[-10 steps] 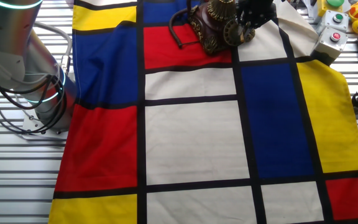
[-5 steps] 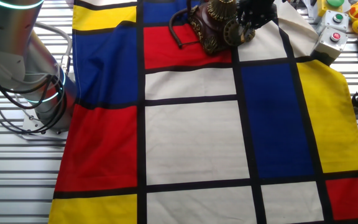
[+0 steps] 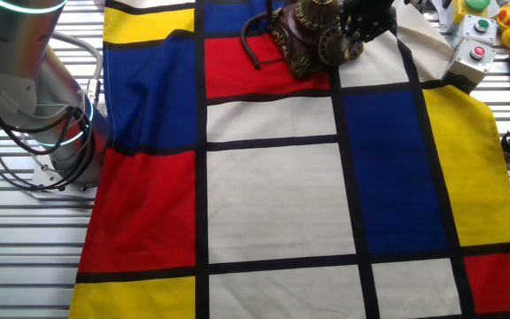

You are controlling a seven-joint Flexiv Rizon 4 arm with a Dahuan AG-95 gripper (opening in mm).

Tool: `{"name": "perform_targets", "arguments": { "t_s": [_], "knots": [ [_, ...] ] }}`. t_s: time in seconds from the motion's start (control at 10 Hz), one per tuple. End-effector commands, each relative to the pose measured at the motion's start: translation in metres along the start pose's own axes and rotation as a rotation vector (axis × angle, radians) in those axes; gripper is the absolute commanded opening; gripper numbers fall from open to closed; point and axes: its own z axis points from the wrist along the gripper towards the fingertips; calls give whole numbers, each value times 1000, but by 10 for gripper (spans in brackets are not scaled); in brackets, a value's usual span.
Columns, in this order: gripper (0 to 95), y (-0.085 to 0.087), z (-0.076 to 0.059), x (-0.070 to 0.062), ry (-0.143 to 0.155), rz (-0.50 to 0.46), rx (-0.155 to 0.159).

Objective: Dial a number on an old rotary phone

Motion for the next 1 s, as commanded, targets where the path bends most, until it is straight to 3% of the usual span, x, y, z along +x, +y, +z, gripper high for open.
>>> {"name": "perform_targets", "arguments": {
  "t_s": [0.1, 1.0],
  "knots": [
    [0, -2, 0, -1, 0, 3, -4],
    [0, -7, 3, -1, -5, 12, -9]
  ]
}}
